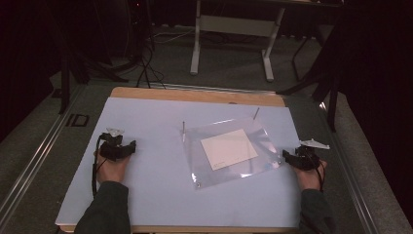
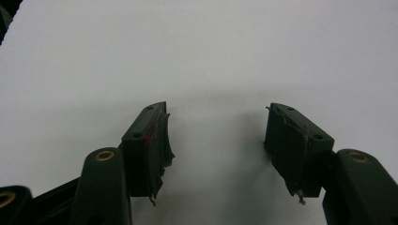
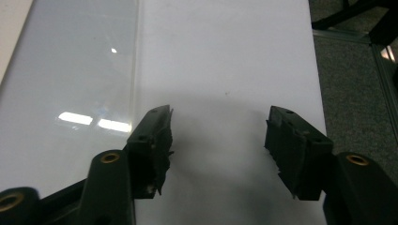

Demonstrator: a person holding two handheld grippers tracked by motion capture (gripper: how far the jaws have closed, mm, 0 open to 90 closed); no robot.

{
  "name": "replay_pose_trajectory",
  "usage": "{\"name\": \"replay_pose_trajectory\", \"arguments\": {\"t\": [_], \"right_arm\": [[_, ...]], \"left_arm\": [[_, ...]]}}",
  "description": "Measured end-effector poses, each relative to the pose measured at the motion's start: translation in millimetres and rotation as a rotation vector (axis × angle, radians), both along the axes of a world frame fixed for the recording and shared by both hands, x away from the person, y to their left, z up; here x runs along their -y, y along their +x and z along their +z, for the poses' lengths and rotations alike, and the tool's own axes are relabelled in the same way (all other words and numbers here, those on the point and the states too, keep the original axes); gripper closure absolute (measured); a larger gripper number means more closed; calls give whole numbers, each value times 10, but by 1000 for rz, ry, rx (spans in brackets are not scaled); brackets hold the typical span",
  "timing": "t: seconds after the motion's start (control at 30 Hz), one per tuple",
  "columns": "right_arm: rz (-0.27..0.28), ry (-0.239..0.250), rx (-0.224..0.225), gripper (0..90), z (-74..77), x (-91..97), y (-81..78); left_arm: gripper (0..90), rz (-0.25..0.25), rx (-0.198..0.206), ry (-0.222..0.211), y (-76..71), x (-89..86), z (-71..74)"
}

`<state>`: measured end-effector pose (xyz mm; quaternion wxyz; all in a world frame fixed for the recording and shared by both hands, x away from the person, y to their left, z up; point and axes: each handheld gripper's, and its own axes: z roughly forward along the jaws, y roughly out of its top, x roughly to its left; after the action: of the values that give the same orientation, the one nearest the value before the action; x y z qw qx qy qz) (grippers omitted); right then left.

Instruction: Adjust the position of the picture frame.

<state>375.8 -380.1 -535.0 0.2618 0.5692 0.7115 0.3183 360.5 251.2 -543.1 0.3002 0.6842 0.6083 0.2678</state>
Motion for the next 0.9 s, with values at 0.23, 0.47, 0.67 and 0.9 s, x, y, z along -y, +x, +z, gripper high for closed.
{"name": "replay_pose_trajectory", "arguments": {"t": [0.23,0.47,0.67,0.9], "right_arm": [[16,-3,18,443,6,-7,-19],[40,-10,28,460,8,-23,-27],[59,-7,42,523,29,-36,-40],[86,-18,44,573,54,-81,-27]], "left_arm": [[477,-2,6,-9,-18,24,8],[478,-32,24,-38,-60,58,93],[476,-91,34,-45,-104,129,152],[482,-143,38,-55,-169,239,224]]}}
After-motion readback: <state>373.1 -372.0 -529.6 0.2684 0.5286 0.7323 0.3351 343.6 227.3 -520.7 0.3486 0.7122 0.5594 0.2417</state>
